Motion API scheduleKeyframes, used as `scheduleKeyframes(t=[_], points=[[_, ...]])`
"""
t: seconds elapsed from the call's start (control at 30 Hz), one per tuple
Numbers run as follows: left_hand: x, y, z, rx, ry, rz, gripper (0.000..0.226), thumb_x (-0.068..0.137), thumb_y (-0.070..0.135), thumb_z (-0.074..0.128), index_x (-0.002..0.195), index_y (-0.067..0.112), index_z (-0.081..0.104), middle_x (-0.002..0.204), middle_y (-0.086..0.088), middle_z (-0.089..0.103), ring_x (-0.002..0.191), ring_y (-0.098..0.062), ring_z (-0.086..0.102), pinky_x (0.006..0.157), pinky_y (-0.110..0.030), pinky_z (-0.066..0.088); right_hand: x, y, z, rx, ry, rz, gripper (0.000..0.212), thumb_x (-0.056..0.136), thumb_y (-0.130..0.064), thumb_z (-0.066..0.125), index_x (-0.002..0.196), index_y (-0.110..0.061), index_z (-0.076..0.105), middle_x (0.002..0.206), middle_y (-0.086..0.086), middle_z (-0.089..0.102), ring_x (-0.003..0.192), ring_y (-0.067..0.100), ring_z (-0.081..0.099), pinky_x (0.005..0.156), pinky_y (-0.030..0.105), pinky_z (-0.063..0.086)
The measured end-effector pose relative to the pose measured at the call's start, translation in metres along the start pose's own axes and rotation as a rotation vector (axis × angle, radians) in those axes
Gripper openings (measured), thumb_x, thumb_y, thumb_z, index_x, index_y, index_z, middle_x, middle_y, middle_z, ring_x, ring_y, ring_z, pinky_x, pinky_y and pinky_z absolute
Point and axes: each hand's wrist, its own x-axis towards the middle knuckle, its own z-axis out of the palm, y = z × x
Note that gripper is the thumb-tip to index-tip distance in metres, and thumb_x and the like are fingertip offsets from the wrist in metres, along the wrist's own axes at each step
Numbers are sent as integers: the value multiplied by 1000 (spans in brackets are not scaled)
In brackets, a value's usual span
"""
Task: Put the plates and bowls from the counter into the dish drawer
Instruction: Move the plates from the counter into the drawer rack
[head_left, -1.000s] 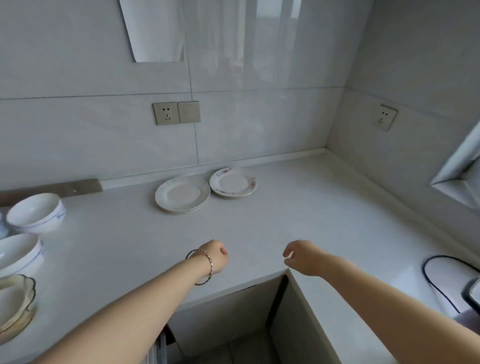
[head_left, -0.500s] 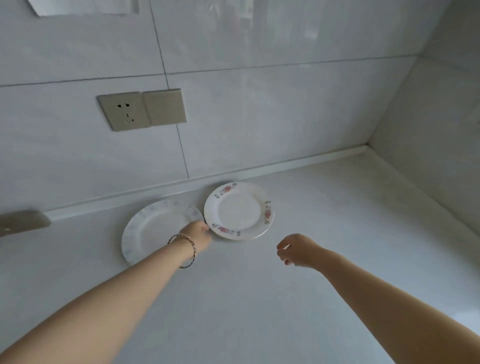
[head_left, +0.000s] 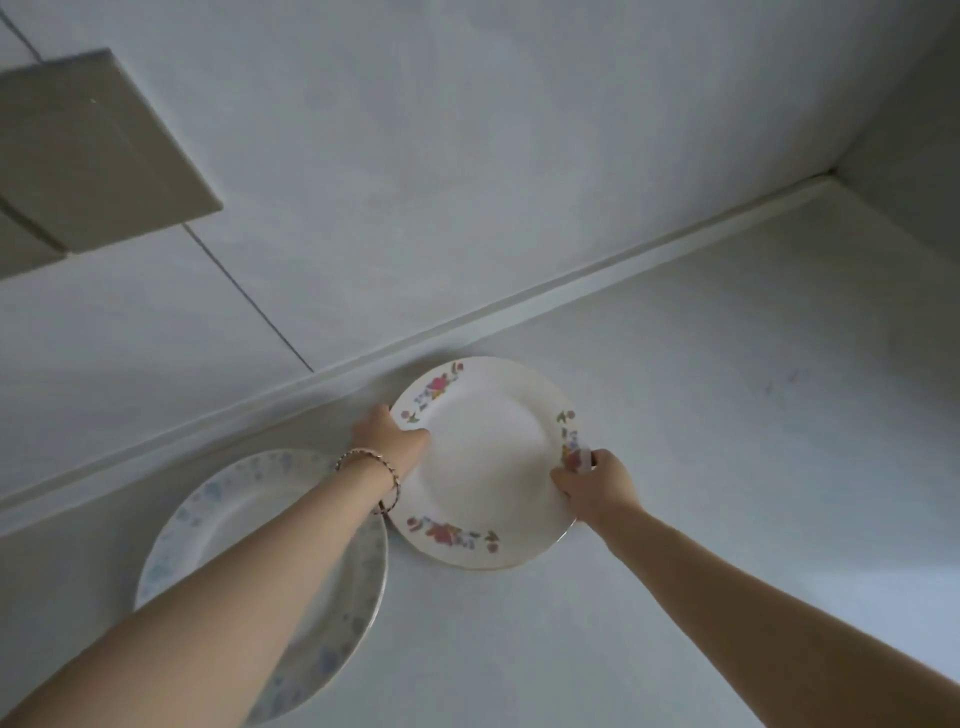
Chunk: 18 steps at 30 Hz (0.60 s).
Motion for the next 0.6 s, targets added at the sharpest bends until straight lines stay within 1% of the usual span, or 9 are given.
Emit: scheduleKeyframes(t=[0.07,0.13,0.23,0.3,0.33,0.4,0.43,0.5,0.6], points=[[2,-1,3,-41,5,-11,40,75,16,61,113,6,55,111,-13,62,100,-33,61,79,-35,50,1,5,0,26,6,-26,19,83,-16,60,101,-11,55,94,7,57,90,27,58,76,35,49],[-4,-3,5,-90,-24,-7,35,72,14,62,107,6,60,106,-13,66,95,-31,63,78,-35,51,-3,12,-3,26,22,-44,17,84,-17,59,98,-10,56,91,7,57,83,24,55,69,30,44],[-32,-8,11,-91,-49,15,31,70,7,64,102,7,64,102,-12,69,88,-27,64,77,-32,51,-16,29,-18,36,47,-52,9,84,-15,58,91,-11,53,87,7,56,79,23,51,66,28,38],[-60,-13,19,-100,-7,36,36,73,0,63,108,6,62,108,-13,68,91,-27,62,74,-26,43,-31,41,-34,23,45,-86,7,84,-14,56,88,-11,53,83,6,55,76,23,50,60,25,37],[-77,-16,22,-121,9,37,41,74,-3,62,115,4,59,113,-14,66,97,-28,61,74,-24,41,-40,47,-44,6,43,-108,6,84,-15,56,88,-11,53,80,4,54,75,23,49,54,25,35],[-113,-26,28,-163,8,23,49,76,-6,61,123,2,53,120,-15,62,107,-29,60,77,-24,41,-60,59,-64,-53,40,-164,5,84,-16,57,87,-13,53,74,0,52,74,22,49,50,22,33],[-131,-33,32,-181,-5,16,50,76,-6,62,124,2,53,120,-15,62,107,-29,60,78,-25,43,-71,64,-74,-92,36,-194,5,84,-17,57,86,-14,53,70,-2,51,72,22,49,49,22,33],[-167,-49,41,-230,-14,9,45,74,-5,62,118,6,56,115,-16,63,98,-29,62,82,-33,52,-93,75,-90,-176,19,-247,7,83,-18,56,80,-13,52,64,-4,48,69,22,47,48,23,32],[-226,-78,53,-340,14,-20,30,74,-6,61,93,16,54,102,-16,65,85,-25,60,79,-42,56,-127,96,-106,-280,-19,-317,12,83,-20,56,76,-13,50,63,-2,47,69,23,46,48,24,31]])
